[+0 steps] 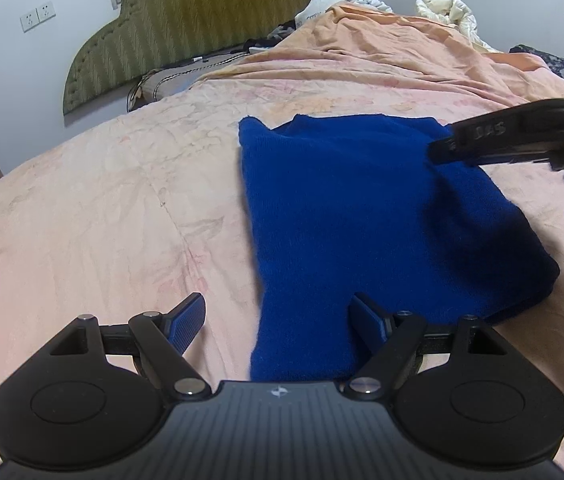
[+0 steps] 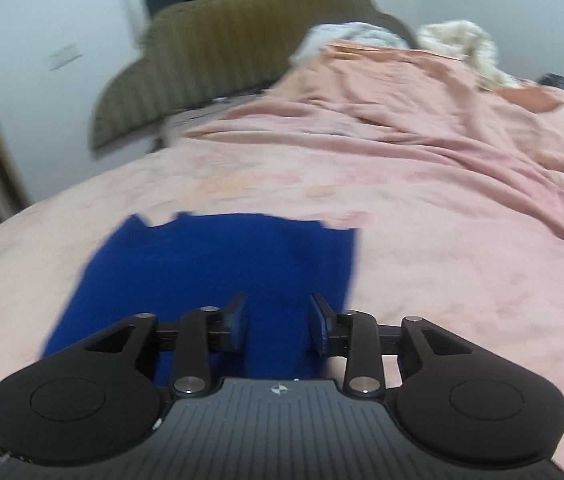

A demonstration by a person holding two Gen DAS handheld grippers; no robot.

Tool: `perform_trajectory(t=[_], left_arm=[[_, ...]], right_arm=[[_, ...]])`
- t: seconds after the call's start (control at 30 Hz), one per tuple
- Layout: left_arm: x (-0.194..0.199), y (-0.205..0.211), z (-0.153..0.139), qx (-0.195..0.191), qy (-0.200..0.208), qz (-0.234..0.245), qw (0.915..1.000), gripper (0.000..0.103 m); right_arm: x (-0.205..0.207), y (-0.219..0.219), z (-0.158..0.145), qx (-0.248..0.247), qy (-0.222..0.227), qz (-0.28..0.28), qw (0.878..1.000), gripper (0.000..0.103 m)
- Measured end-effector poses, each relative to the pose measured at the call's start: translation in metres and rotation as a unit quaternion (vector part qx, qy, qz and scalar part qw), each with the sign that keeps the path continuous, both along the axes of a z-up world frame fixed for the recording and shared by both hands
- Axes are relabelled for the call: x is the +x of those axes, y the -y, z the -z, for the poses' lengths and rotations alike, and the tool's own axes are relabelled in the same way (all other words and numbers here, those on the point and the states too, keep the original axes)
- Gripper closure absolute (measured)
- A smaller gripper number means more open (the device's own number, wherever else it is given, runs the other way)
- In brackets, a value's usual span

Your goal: Fold small clothes

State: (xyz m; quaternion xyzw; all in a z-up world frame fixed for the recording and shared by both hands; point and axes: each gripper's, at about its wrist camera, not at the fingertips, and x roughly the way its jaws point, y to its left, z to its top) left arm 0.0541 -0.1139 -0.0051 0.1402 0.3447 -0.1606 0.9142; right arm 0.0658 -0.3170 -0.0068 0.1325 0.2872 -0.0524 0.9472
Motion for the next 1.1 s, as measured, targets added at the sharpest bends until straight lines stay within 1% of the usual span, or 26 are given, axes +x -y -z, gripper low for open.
perform_trajectory(t=[0.07,0.1,0.13,0.2,0.23,0.27,0.3,0.37,0.4,0.43,0.57,0.67,0.73,0.83,0.9,0.97,1.03,1.1], left_arm=[[-0.004,0.001,0.000,0.005,0.008,0.004,1.0000,0.023],[-0.005,0.002,0.001,0.009,0.012,0.005,0.9999,0.023],[-0.005,0.002,0.002,0.012,0.015,0.005,0.9998,0.023],[-0.005,0.003,0.005,0.013,0.013,0.005,0.9998,0.023],[-0.004,0.003,0.006,0.011,0.011,0.005,0.9999,0.023],[-0.003,0.003,0.006,0.009,0.009,0.006,0.9999,0.023],[-0.003,0.003,0.007,0.009,0.008,0.006,0.9999,0.023],[-0.002,0.003,0.008,0.008,0.009,0.008,0.9999,0.023],[-0.001,0.003,0.009,0.008,0.009,0.008,0.9999,0.022],[0.000,0.002,0.010,0.007,0.008,0.008,0.9999,0.022],[0.001,0.001,0.010,0.003,0.006,0.010,0.9999,0.022],[0.003,-0.001,0.008,-0.002,-0.001,0.009,1.0000,0.022],[0.002,-0.002,0.008,-0.006,-0.003,0.008,1.0000,0.022],[0.002,-0.004,0.008,-0.006,-0.003,0.008,0.9999,0.022],[0.002,-0.004,0.008,-0.007,-0.003,0.008,0.9999,0.022],[0.002,-0.004,0.008,-0.007,-0.005,0.007,0.9999,0.022],[0.002,-0.004,0.007,-0.009,-0.008,0.005,0.9999,0.022],[0.003,-0.004,0.007,-0.009,-0.010,0.003,0.9999,0.022]], right_arm=[[0.005,-0.009,0.001,-0.007,-0.010,-0.021,1.000,0.058],[0.009,-0.012,0.000,-0.009,-0.016,-0.030,0.999,0.056],[0.016,-0.014,-0.001,-0.010,-0.022,-0.042,0.999,0.057],[0.030,-0.025,-0.008,-0.024,-0.032,-0.071,0.997,0.056],[0.041,-0.033,-0.011,-0.036,-0.037,-0.095,0.994,0.054],[0.051,-0.040,-0.015,-0.040,-0.042,-0.119,0.991,0.048],[0.063,-0.048,-0.015,-0.045,-0.046,-0.142,0.988,0.048],[0.087,-0.063,-0.012,-0.070,-0.065,-0.163,0.982,0.048],[0.101,-0.069,-0.008,-0.087,-0.076,-0.161,0.980,0.047],[0.114,-0.070,-0.004,-0.093,-0.081,-0.156,0.980,0.046],[0.157,-0.053,0.006,-0.051,-0.087,-0.121,0.988,0.048],[0.173,-0.051,0.008,-0.056,-0.090,-0.102,0.989,0.049],[0.171,-0.051,0.006,-0.057,-0.089,-0.093,0.990,0.050],[0.148,-0.050,-0.007,-0.069,-0.062,-0.076,0.993,0.048],[0.121,-0.049,-0.014,-0.069,-0.047,-0.097,0.992,0.038],[0.094,-0.050,-0.015,-0.080,-0.042,-0.116,0.989,0.031],[0.069,-0.051,-0.009,-0.106,-0.056,-0.124,0.985,0.030],[0.048,-0.048,-0.001,-0.129,-0.061,-0.124,0.982,0.025]])
